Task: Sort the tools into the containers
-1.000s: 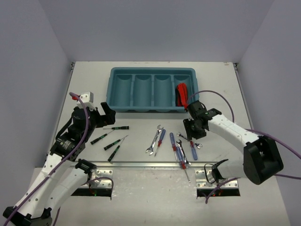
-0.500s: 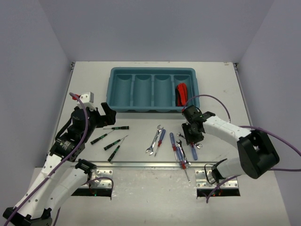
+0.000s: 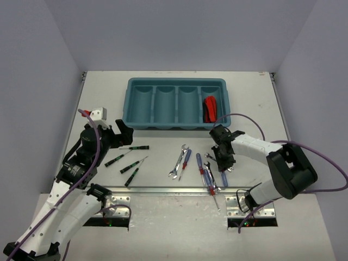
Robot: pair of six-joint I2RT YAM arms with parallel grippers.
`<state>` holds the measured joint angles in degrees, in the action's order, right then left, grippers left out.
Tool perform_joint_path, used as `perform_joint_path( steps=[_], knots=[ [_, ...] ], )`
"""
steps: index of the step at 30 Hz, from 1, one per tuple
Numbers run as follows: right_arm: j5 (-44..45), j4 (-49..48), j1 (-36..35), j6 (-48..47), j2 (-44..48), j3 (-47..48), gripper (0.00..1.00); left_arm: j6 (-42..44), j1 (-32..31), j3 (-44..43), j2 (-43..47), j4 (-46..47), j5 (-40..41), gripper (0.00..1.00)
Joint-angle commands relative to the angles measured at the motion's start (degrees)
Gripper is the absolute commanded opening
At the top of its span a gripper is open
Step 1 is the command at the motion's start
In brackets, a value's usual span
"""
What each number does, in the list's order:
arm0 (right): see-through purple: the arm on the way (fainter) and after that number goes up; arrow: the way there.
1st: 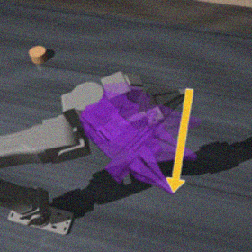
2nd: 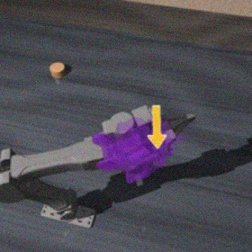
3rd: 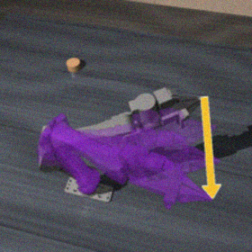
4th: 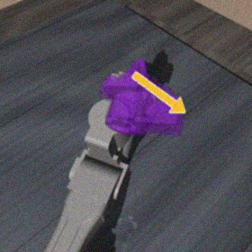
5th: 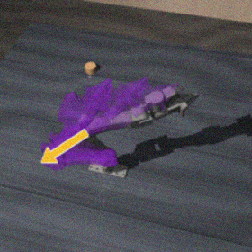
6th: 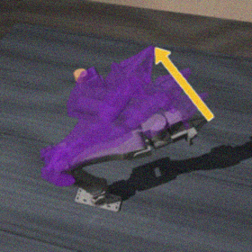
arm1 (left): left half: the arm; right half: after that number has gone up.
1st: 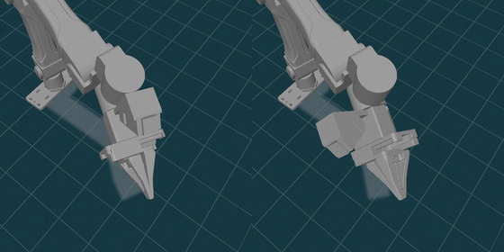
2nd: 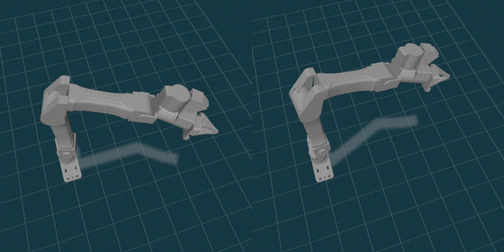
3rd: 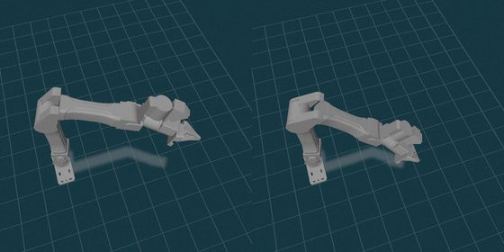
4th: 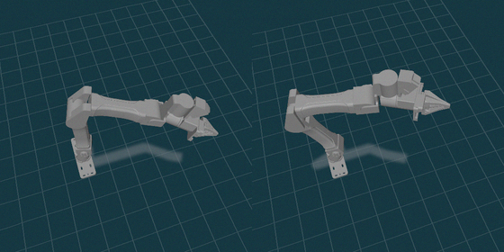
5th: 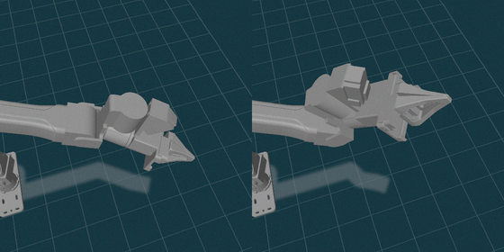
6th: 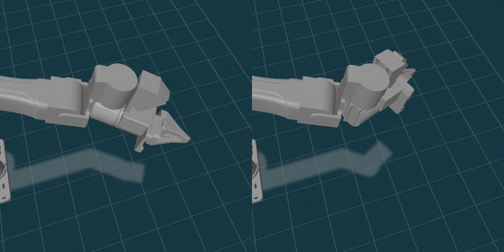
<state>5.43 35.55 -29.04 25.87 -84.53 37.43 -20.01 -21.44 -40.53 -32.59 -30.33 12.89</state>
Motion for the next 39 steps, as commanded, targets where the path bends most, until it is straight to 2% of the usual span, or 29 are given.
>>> perform_joint_path(
  steps=[1, 4, 11, 17, 20, 22, 24, 25, 29, 31, 32, 33, 35, 38, 39],
  knots=[
    [1.10, -1.96, -0.32, 1.30, -0.02, 0.19, 0.07, 0.15, -0.62, -0.08, 0.35, 3.01, 0.38, 1.00],
    [1.08, -1.16, -0.32, 1.46, 2.32, 0.68, 0.00, 0.15, -0.70, -0.08, 0.24, 3.08, 0.38, 1.00],
    [-1.70, 1.32, -0.32, 0.10, 8.92, 6.78, 0.00, -0.01, -0.71, -0.23, -0.24, 2.66, 1.59, 1.00],
    [-7.75, -1.87, 0.10, -1.86, 8.51, 17.17, 0.00, -1.54, -0.71, -1.16, -2.52, 0.95, 5.42, 1.00],
    [-13.36, -4.79, 1.96, -1.88, 3.04, 25.85, 0.00, -1.61, -0.71, -1.35, -3.27, 0.75, 5.39, 1.00],
    [-14.40, -4.93, 2.36, -1.44, -3.88, 32.92, 0.00, -1.57, -0.71, -1.31, -3.27, 0.89, 5.08, 1.00],
    [-13.35, -4.71, 2.60, -0.65, -10.18, 41.89, 0.00, -1.52, -0.71, -1.22, -3.07, 0.97, 4.86, 1.00],
    [-12.92, -4.54, 2.69, -0.53, -11.58, 43.51, 0.00, -1.52, -0.71, -1.22, -2.94, 1.00, 4.84, 1.00],
    [-6.91, 0.91, 3.81, 0.40, -28.14, 63.12, 0.00, -1.43, -0.71, -1.05, -2.04, 1.15, 4.77, 1.00],
    [-4.50, 2.37, 3.88, 0.06, -32.50, 68.65, 0.02, -1.30, -0.71, -1.04, -1.90, 1.22, 4.56, 1.00],
    [-3.56, 2.98, 3.92, -0.03, -34.21, 71.28, 0.08, -1.22, -0.71, -0.95, -1.73, 1.35, 4.19, 1.00],
    [-2.89, 3.46, 3.97, -0.03, -35.41, 73.74, 0.19, -1.12, -0.71, -0.77, -1.45, 1.59, 3.54, 1.00],
    [-1.49, 5.14, 3.93, -0.26, -38.16, 77.04, 0.30, -0.98, -0.80, -0.66, -1.39, 1.92, 2.95, 1.00],
    [0.15, 9.44, 3.92, -1.43, -39.63, 82.85, 0.65, -0.82, -0.80, -0.61, -1.55, 2.17, 2.33, 1.00],
    [0.55, 10.02, 3.90, -1.80, -39.00, 83.18, 0.71, -0.77, -0.80, -0.61, -1.65, 2.20, 2.22, 1.00]
  ],
)
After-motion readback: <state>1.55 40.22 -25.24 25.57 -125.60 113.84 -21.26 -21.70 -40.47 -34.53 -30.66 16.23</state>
